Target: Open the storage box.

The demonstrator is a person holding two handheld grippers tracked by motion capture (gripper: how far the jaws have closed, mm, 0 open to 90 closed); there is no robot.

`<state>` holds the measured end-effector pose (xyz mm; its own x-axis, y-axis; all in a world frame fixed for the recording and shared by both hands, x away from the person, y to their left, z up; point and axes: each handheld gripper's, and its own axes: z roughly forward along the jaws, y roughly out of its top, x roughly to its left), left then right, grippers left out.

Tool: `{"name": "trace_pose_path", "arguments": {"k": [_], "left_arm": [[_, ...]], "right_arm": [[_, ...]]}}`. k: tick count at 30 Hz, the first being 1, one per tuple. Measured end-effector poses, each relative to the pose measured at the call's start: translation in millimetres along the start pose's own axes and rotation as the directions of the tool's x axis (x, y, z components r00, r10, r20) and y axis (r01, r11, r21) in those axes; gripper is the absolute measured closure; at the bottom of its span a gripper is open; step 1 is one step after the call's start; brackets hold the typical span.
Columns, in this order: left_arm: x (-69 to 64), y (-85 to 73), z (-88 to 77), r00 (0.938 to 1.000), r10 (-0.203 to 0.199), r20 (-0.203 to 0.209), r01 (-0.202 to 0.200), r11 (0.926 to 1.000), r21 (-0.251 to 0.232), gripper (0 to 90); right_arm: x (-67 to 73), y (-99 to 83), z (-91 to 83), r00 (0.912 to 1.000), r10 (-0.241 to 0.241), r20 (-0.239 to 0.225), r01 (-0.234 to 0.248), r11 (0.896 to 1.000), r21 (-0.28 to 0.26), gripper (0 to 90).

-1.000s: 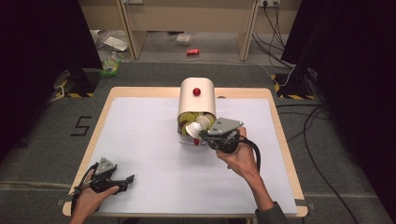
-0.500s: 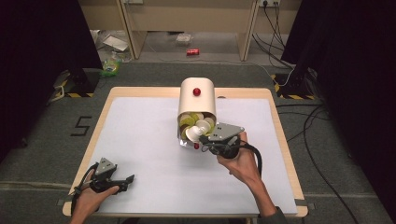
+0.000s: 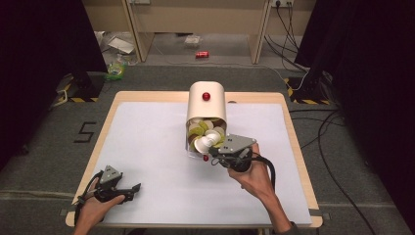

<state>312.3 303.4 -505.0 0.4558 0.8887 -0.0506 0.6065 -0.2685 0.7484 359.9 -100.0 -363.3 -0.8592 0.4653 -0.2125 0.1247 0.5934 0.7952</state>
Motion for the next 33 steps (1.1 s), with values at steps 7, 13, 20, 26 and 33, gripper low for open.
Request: {"name": "trace_pose_path", "arguments": {"k": [7, 13, 20, 26, 33], "left_arm": [[0.0, 0.0, 0.0, 1.0, 0.001, 0.0, -0.001, 1.0, 0.001, 14.3], [0.0, 0.0, 0.0, 1.0, 0.0, -0.001, 0.0, 1.0, 0.0, 14.3], [0.0, 0.0, 0.0, 1.0, 0.0, 0.0, 0.0, 1.0, 0.0, 14.3], [0.0, 0.0, 0.0, 1.0, 0.0, 0.0, 0.0, 1.0, 0.0, 14.3], [0.1, 0.0, 0.0, 1.0, 0.0, 0.0, 0.0, 1.0, 0.0, 14.3]], "right_arm": [[6.0, -2.2, -2.6, 0.9989, 0.006, -0.048, -0.006, 1.0, -0.006, 90.0], [11.1, -6.7, -0.8, 0.9989, -0.009, -0.047, 0.01, 1.0, 0.024, 90.0], [9.0, -4.4, -7.1, 0.9997, -0.007, -0.021, 0.007, 1.0, -0.004, 87.8], [8.4, -3.5, -6.6, 0.9999, 0.0, -0.015, 0.0, 1.0, -0.011, 84.3], [9.3, -0.7, -5.0, 0.9999, 0.015, -0.001, -0.015, 1.0, -0.019, 77.4]]}}
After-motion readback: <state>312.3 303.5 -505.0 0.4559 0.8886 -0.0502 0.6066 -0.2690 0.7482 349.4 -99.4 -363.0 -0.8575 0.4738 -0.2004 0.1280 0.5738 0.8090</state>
